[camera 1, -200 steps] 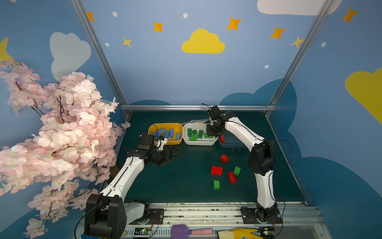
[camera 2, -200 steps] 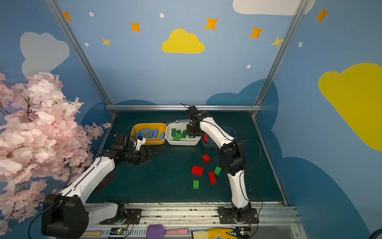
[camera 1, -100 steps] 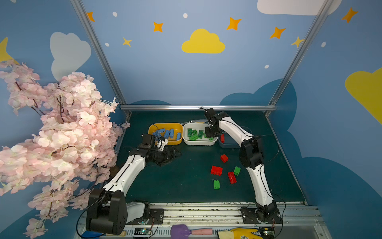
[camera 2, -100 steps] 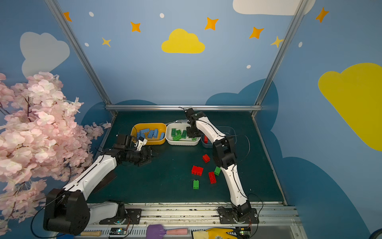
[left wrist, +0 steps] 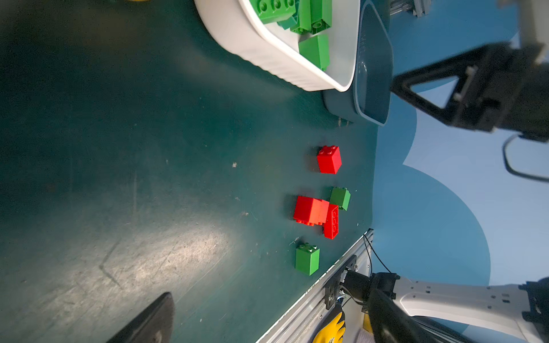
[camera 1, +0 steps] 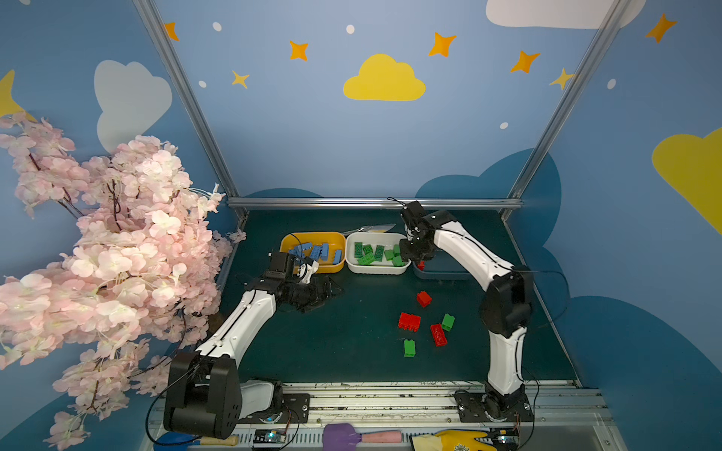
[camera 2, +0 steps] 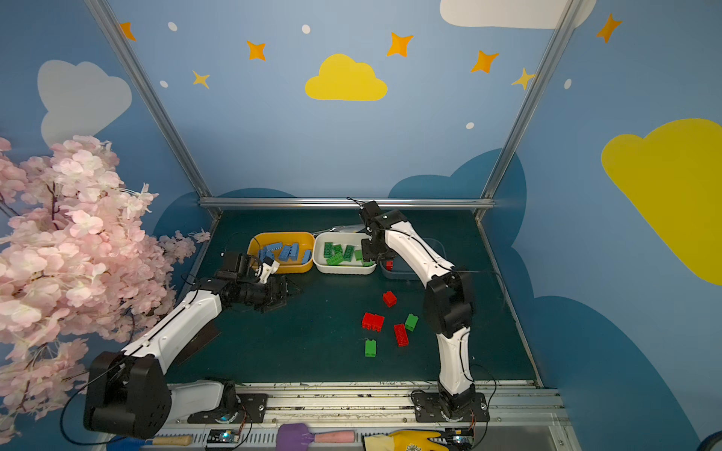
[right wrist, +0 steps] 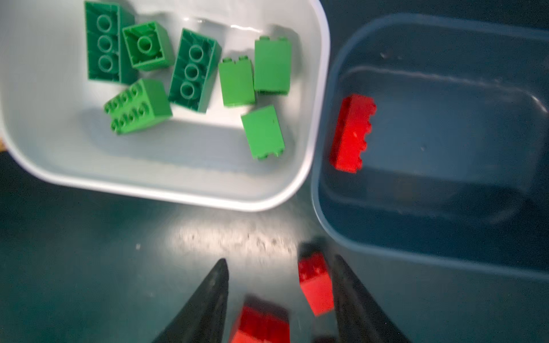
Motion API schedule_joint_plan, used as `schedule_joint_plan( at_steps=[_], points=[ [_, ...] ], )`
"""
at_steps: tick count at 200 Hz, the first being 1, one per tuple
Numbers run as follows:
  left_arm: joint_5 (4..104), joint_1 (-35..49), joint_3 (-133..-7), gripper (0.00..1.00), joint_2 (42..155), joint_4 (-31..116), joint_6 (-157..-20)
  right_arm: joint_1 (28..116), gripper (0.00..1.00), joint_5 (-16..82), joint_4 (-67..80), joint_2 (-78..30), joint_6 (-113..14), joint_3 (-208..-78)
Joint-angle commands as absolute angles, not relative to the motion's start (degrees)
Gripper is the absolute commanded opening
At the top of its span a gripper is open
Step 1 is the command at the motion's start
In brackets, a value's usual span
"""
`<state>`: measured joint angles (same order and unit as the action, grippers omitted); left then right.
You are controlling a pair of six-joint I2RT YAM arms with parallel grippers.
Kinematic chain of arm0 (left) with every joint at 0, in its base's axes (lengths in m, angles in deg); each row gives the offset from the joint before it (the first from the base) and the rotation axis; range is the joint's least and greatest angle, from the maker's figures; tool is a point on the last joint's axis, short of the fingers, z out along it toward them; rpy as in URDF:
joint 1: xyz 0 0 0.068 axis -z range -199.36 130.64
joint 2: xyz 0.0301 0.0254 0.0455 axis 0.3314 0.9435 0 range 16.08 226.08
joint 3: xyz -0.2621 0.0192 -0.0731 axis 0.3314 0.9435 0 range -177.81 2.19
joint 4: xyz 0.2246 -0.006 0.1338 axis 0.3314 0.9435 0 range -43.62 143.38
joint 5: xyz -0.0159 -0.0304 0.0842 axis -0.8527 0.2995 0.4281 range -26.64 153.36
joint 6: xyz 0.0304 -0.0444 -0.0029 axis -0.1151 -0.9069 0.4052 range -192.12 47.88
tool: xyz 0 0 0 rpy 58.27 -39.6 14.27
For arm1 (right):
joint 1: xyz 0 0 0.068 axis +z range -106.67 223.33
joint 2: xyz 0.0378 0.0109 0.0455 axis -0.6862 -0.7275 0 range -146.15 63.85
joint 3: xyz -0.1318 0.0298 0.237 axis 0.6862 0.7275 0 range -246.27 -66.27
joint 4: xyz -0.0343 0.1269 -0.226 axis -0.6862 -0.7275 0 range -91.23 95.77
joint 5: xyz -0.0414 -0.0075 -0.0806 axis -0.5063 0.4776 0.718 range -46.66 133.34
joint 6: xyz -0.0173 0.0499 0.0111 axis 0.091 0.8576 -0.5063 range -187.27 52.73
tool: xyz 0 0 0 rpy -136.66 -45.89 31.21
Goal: Sort the legos into containers by color
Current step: 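Move the right gripper down onto a small red brick and grasp it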
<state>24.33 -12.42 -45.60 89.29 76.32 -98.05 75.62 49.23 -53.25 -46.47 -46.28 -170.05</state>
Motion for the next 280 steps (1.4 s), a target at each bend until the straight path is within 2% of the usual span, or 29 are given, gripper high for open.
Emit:
schedule_joint_plan(
  at_steps=[1, 43, 69, 93, 132, 167, 280],
  points=[
    [23.4, -12.1, -46.8, 1.00, 89.5, 76.4, -97.3, 78.4, 0.57, 46.2, -50.7, -38.3, -46.1, -160.0],
    [23.1, -11.7, -46.6, 1.00, 90.3, 76.1, -97.2, 83.2, 0.62, 40.6, -44.5, -24.5, -47.9, -141.2],
    [23.3, -11.1, -46.6, 1.00, 90.5, 75.6, -97.6, 85.0, 0.62, 39.3, -44.4, -22.0, -39.6, -136.6],
    [23.6, -10.7, -46.8, 1.00, 90.9, 75.2, -97.9, 87.6, 0.62, 38.8, -42.2, -21.6, -26.7, -134.0],
    [24.3, -9.9, -46.8, 1.00, 91.0, 75.1, -98.0, 91.4, 0.63, 38.5, -34.3, -22.0, -9.2, -129.6],
    [24.7, -9.6, -45.3, 1.00, 90.1, 74.7, -98.0, 93.3, 0.65, 39.0, -33.3, -23.4, -0.1, -125.4],
    [25.9, -9.6, -42.5, 1.00, 88.1, 74.3, -98.3, 93.4, 0.67, 42.0, -31.8, -34.3, -5.0, -128.5]
  ],
)
